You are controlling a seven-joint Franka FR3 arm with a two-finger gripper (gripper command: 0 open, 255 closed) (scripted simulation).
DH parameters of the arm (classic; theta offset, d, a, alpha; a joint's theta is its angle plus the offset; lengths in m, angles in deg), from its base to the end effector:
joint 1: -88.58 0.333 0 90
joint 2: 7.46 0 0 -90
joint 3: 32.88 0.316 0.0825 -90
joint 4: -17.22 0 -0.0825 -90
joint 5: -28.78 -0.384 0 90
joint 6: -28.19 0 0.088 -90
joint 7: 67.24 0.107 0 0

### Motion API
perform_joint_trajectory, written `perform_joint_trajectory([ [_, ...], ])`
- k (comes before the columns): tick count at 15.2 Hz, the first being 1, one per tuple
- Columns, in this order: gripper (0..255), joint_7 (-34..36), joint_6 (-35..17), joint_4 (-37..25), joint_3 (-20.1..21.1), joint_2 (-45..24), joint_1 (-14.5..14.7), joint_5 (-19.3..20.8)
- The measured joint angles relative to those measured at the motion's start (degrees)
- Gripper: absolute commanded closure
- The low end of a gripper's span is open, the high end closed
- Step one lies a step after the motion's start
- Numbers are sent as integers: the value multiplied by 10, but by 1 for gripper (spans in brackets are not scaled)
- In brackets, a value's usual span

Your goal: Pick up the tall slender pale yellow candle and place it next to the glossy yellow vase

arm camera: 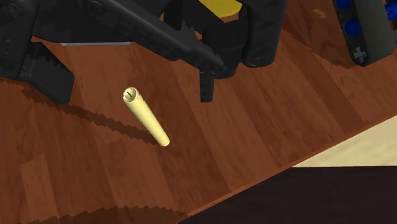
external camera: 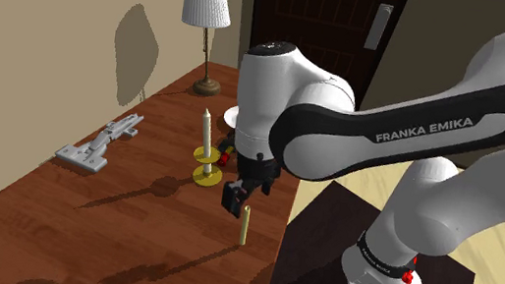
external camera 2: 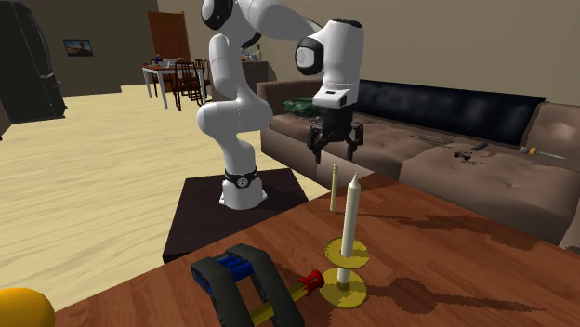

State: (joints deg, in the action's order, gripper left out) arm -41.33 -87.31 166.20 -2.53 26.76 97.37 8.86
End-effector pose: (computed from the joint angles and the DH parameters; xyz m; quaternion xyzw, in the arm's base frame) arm 0.2797 0.2491 0.4180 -0.9998 0.0056 0.0184 0.0021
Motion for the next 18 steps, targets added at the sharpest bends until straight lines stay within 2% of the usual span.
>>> perform_joint_trajectory([
  [8, 0, 10, -71, 31, 28, -39, 0, -14],
  [14, 0, 10, -78, 34, 30, -42, 0, -14],
  [15, 255, 10, -78, 34, 30, -42, 0, -14],
  [18, 255, 10, -78, 34, 30, -42, 0, -14],
])
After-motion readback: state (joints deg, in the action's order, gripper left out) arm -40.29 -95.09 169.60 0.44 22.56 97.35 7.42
